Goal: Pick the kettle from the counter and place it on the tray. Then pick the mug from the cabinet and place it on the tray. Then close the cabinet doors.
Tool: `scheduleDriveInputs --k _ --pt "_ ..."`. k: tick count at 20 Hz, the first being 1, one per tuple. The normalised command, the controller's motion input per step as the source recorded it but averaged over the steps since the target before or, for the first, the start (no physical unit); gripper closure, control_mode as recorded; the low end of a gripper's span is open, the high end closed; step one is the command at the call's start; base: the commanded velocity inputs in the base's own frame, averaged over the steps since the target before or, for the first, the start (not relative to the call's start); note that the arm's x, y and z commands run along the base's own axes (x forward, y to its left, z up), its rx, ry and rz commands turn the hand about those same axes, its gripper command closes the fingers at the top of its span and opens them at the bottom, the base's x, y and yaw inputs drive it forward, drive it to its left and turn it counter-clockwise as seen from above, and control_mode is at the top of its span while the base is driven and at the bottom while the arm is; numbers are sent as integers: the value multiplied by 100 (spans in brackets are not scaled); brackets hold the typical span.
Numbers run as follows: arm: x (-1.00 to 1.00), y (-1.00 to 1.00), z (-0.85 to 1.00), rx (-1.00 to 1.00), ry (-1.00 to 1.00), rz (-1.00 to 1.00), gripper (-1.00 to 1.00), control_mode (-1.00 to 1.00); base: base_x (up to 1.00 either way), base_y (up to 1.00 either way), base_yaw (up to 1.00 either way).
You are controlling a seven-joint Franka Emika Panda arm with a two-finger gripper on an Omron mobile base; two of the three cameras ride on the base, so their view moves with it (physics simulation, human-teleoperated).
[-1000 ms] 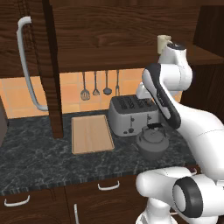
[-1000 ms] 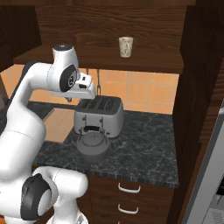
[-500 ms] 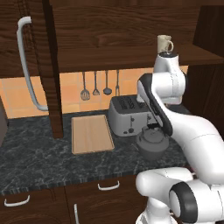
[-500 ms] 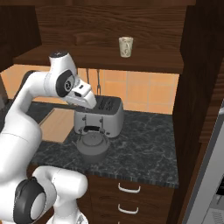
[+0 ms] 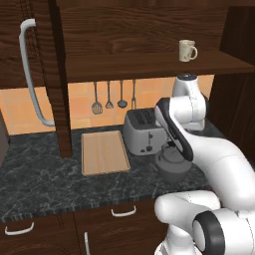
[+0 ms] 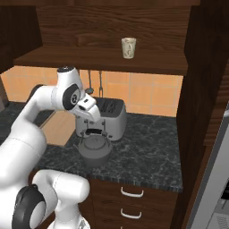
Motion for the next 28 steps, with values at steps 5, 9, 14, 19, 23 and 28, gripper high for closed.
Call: scheduleDriveInputs --k 5,9,14,19,23,28 --pt "19 -20 -65 5 6 -18 -100 -100 0 0 0" --pt "26 -8 -35 6 6 -12 -100 -100 0 0 0" --pt "26 0 -17 6 2 -10 -100 -100 0 0 0" --pt "22 0 -16 3 0 -9 -100 -100 0 0 0" --pt "0 0 -17 0 0 -6 -100 -100 0 0 0" --pt "0 0 -16 0 0 -5 -100 -100 0 0 0"
